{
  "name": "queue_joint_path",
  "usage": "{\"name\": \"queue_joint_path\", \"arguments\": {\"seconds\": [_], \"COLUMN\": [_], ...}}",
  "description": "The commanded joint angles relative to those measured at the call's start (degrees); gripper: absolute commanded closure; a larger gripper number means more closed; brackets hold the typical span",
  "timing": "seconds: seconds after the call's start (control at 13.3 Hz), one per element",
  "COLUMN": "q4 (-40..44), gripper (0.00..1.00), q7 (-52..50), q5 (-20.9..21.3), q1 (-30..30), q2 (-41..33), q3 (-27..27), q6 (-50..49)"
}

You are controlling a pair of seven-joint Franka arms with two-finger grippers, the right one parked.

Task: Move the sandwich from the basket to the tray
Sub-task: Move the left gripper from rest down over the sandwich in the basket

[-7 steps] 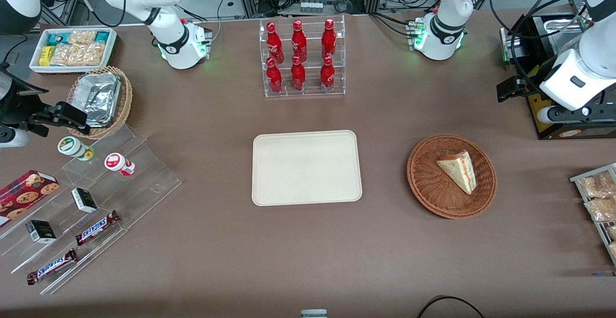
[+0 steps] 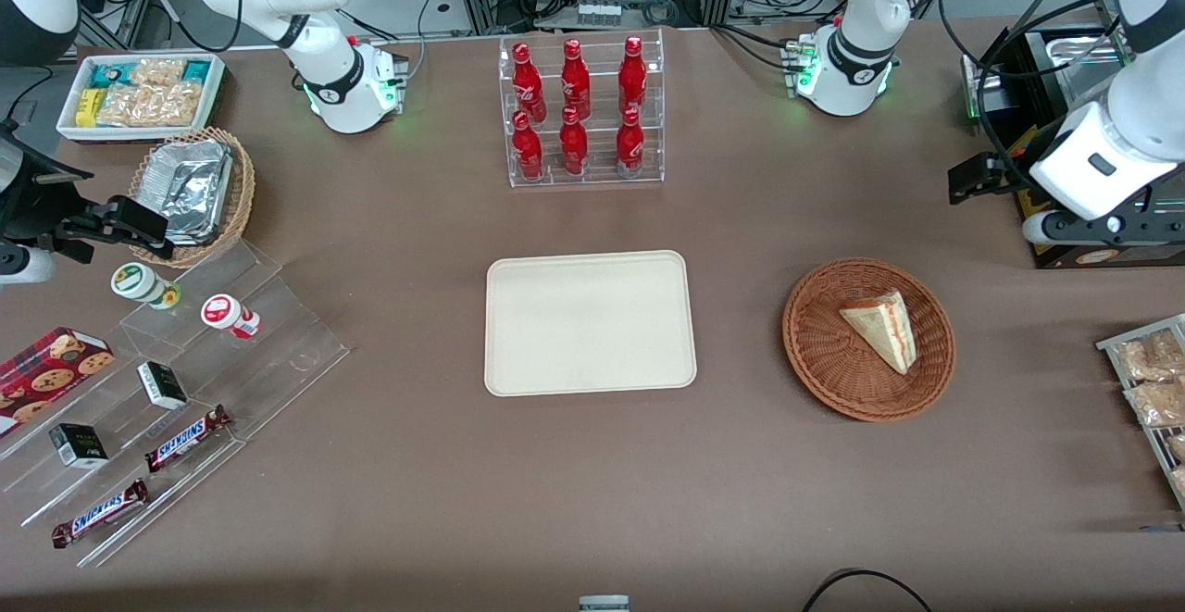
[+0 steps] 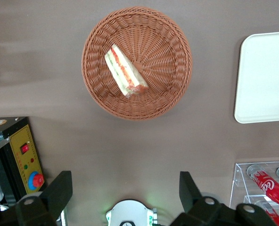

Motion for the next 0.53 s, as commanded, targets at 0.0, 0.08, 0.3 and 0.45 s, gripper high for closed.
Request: {"name": "queue_joint_path", "arguments": {"seconds": [0.0, 0.08, 0.3, 0.45], "q4": [-3.62, -5.29, -9.6, -13.9], "gripper": [0.0, 0.0, 0.0, 0.0], "q7": [1.09, 1.09, 1.09, 1.0], "q5": [-0.91, -0.74, -0.74, -0.74], "q1": [0.23, 0.14, 0.23, 0.23], "q2": [0.15, 0.07, 0.15, 0.42], "q3": [0.07, 0.07, 0.07, 0.07], "q6": [3.84, 5.59, 10.16, 14.99]}}
